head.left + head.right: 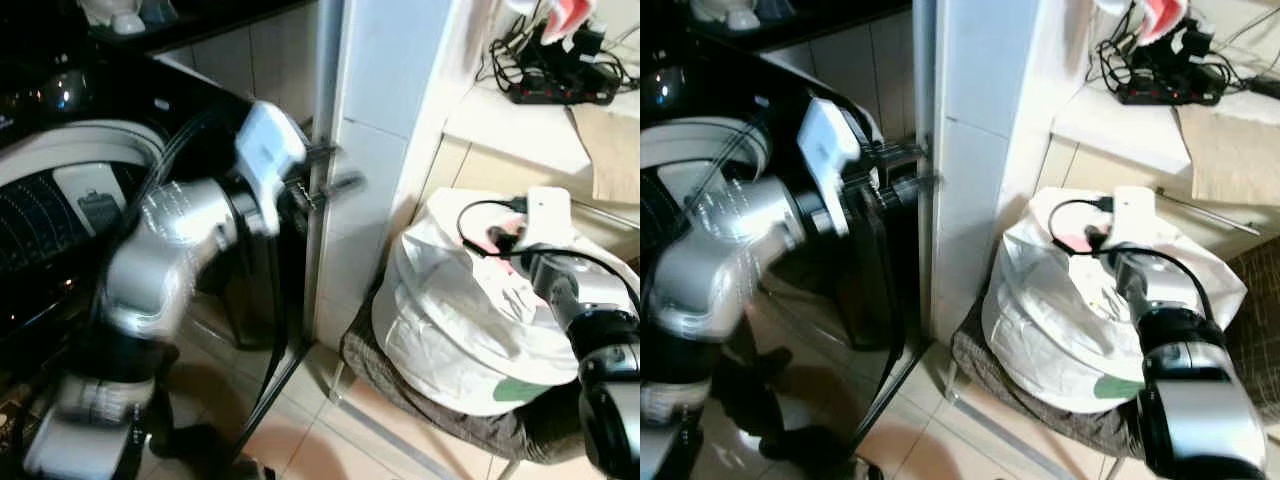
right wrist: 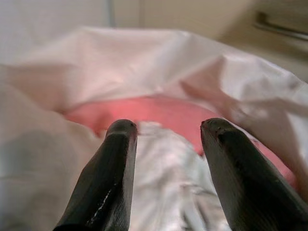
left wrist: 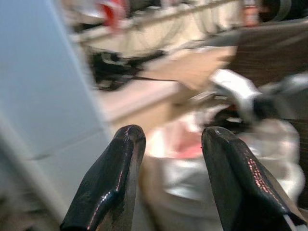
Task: Clothes washing
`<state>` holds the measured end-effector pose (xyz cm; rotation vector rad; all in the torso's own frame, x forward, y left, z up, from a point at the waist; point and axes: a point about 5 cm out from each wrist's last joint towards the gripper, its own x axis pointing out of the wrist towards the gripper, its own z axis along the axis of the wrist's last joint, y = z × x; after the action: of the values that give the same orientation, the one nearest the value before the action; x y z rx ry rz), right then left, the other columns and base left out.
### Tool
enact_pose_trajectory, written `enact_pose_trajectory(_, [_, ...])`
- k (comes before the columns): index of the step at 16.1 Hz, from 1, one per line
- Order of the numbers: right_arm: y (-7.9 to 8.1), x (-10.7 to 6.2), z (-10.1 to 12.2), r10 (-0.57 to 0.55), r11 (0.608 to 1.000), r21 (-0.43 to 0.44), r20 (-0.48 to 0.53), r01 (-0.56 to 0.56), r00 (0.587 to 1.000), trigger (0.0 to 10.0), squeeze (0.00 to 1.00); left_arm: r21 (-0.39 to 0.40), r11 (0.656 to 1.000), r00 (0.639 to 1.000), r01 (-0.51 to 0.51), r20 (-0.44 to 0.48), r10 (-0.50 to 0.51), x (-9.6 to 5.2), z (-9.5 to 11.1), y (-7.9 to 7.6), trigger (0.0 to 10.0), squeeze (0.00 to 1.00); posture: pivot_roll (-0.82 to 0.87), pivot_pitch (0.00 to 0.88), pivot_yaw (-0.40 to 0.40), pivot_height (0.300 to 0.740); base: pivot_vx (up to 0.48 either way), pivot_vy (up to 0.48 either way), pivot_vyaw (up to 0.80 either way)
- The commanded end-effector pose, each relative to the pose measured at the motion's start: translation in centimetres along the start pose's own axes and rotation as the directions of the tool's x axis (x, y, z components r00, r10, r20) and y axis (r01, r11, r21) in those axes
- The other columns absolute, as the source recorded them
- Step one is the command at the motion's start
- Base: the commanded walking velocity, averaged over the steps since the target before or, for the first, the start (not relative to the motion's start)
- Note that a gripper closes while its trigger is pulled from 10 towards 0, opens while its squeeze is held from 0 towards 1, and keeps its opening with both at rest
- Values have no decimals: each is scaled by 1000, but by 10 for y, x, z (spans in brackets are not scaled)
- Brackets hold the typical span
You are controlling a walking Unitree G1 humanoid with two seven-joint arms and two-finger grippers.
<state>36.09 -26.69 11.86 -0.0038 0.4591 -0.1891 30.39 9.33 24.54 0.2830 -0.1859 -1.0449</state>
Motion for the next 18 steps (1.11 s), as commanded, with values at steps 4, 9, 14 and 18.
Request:
enact_pose_trajectory(4, [-17, 2, -20, -80, 994, 70, -55, 84, 995, 10000, 1000, -52, 996, 998, 68, -7, -69, -6, 11, -27, 10000, 0, 191, 146, -2, 740, 0, 0, 0])
enact_pose_trajectory(9, [-24, 0, -49, -118, 990, 60, -172, 130, 978, 10000, 0, -93, 987, 989, 131, -57, -137, -23, 17, -48, 10000, 0, 224, 182, -8, 740, 0, 0, 0])
enact_pose_trajectory(14, [-14, -2, -72, -47, 993, 98, -222, 70, 974, 10000, 0, -34, 978, 972, 204, -113, -206, -30, 19, -58, 10000, 0, 241, 196, -9, 740, 0, 0, 0])
enact_pose_trajectory(18, [-10, -4, -84, -5, 979, 197, -251, 57, 968, 10000, 0, -40, 969, 959, 243, -138, -247, -33, 18, -68, 10000, 0, 244, 195, -8, 740, 0, 0, 0])
